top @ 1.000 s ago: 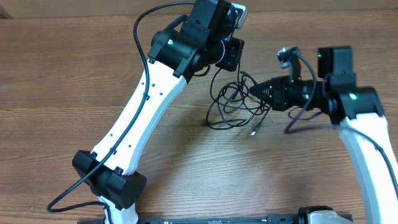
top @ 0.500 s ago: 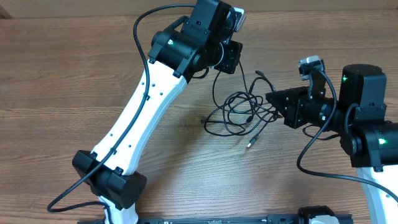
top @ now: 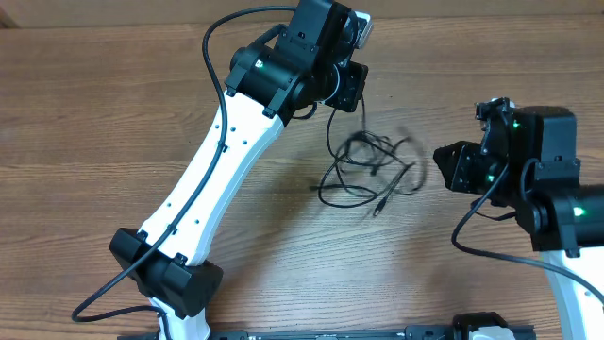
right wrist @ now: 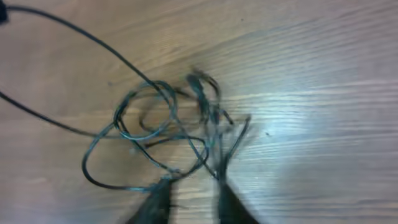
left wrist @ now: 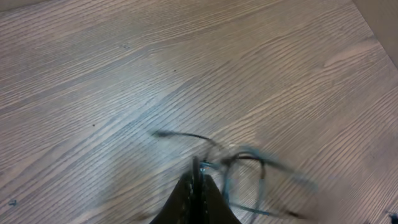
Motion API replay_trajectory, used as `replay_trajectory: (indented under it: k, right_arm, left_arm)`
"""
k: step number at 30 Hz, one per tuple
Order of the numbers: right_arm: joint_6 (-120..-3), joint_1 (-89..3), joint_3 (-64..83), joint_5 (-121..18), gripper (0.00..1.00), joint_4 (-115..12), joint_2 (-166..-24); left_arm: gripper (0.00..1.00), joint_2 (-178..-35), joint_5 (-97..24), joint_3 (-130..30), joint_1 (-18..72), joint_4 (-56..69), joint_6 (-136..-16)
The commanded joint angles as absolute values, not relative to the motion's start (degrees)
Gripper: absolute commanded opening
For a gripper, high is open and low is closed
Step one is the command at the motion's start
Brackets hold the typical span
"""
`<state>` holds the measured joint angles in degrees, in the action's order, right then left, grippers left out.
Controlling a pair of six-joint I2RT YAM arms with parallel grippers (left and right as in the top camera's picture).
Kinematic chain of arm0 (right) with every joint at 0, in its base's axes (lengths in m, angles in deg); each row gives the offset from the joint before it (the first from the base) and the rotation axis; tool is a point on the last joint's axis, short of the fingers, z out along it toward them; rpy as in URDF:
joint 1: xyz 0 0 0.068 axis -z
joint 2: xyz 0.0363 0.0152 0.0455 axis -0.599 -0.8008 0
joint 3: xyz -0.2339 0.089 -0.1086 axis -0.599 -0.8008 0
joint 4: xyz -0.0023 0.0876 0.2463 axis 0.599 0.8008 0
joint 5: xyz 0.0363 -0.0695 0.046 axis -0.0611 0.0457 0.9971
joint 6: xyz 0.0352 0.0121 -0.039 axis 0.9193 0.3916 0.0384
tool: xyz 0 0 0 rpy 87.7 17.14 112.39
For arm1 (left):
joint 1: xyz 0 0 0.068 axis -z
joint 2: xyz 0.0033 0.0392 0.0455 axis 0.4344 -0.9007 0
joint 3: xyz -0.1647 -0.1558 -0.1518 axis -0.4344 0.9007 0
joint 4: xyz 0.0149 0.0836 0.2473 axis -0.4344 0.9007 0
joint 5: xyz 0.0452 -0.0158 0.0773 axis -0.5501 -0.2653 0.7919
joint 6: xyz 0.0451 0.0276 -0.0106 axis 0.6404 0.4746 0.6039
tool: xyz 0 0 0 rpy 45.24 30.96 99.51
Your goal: Untangle cables
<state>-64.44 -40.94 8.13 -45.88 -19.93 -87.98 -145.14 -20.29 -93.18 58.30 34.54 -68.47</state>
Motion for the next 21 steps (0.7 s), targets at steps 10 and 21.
replay_trajectory:
  k: [10, 21]
  right_arm:
    - [-64.2, -40.9, 8.0, -47.3, 0.51, -19.3, -92.7]
    - [-68.3, -40.9, 8.0, -47.3, 0.67, -21.8, -92.7]
  left_arm:
    - [0.05, -144.5, -18.9, -93.7, 58.4, 34.5, -67.8]
    - [0.04, -144.3, -39.5, -93.8, 58.3, 33.8, -44.4]
